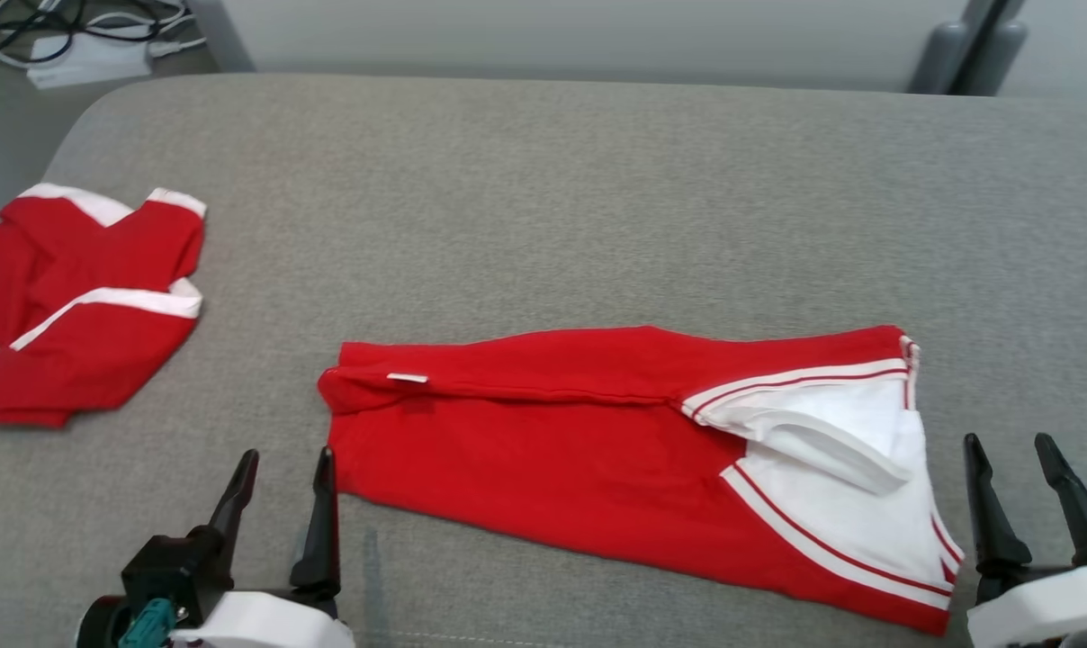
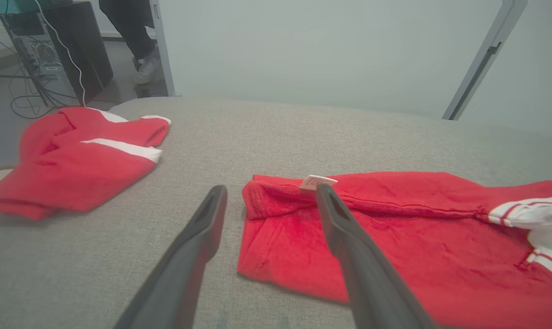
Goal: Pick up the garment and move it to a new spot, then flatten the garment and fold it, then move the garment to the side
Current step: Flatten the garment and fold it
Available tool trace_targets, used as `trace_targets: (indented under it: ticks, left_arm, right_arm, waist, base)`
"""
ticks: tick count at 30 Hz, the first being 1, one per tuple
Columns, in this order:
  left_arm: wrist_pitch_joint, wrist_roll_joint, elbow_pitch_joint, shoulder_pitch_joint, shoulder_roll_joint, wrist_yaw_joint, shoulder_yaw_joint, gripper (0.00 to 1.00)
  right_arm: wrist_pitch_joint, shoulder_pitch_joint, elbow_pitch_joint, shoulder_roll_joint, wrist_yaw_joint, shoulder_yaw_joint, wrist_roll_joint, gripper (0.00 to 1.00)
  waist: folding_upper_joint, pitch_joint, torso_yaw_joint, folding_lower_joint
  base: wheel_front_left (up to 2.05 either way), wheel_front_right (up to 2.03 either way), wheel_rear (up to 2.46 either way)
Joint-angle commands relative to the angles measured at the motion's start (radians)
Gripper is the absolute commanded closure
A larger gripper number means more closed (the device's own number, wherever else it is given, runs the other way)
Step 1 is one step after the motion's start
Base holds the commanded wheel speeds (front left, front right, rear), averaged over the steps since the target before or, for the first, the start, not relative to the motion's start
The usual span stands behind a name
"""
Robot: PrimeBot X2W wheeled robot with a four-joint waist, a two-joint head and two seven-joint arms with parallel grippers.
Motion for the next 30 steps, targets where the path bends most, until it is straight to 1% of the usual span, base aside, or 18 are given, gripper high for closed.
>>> trace_targets:
  ticks: [1,5,9,16,23,24,25,26,30]
  left_arm:
    - [-0.009,0.008,-0.014,-0.053,0.015,-0.008,0.034,0.00]
    - [-0.016,0.012,0.005,-0.083,-0.008,-0.028,0.022,0.00]
    - [-0.022,0.012,0.029,-0.112,-0.032,-0.052,0.010,0.00]
    - [-0.032,0.016,0.061,-0.131,-0.053,-0.072,0.013,0.00]
    - [-0.038,0.017,0.078,-0.137,-0.068,-0.090,0.021,0.00]
    - [-0.039,0.017,0.080,-0.137,-0.069,-0.094,0.021,0.00]
    - [-0.039,0.017,0.082,-0.138,-0.071,-0.096,0.021,0.00]
    - [-0.040,0.019,0.083,-0.139,-0.072,-0.098,0.022,0.00]
    - [-0.042,0.022,0.089,-0.144,-0.078,-0.106,0.025,0.00]
  right_arm:
    - [0.004,-0.033,-0.013,-0.026,0.000,0.017,0.007,0.00]
    - [0.033,-0.071,0.049,-0.050,0.000,0.019,0.018,0.00]
    - [0.044,-0.085,0.110,-0.057,0.000,0.004,0.030,0.00]
    - [0.094,-0.112,0.212,-0.050,0.000,0.003,0.050,0.00]
    - [0.167,-0.131,0.258,-0.047,0.000,0.053,0.100,0.00]
    - [0.176,-0.133,0.259,-0.049,0.000,0.064,0.107,0.39]
    - [0.180,-0.137,0.257,-0.051,0.000,0.072,0.114,0.81]
    - [0.188,-0.140,0.257,-0.054,0.000,0.081,0.120,1.00]
    - [0.196,-0.146,0.258,-0.063,0.000,0.091,0.142,1.00]
  waist:
    - [0.0000,0.020,0.031,-0.0001]
    - [0.0000,0.037,0.086,-0.0001]
    - [0.0000,0.048,0.128,-0.0001]
    - [0.0000,0.064,0.141,-0.0001]
    - [0.0000,0.073,0.137,-0.0001]
    - [0.0000,0.075,0.135,-0.0001]
    - [0.0000,0.077,0.133,-0.0001]
    - [0.0000,0.079,0.130,-0.0001]
    - [0.0000,0.083,0.121,-0.0001]
  base:
    - [0.00,0.00,0.00]
    - [0.00,0.00,0.00]
    - [0.00,0.00,0.00]
    - [0.00,0.00,0.00]
    - [0.00,0.00,0.00]
    - [0.00,0.00,0.00]
    - [0.00,0.00,0.00]
    - [0.00,0.00,0.00]
    - [0.00,0.00,0.00]
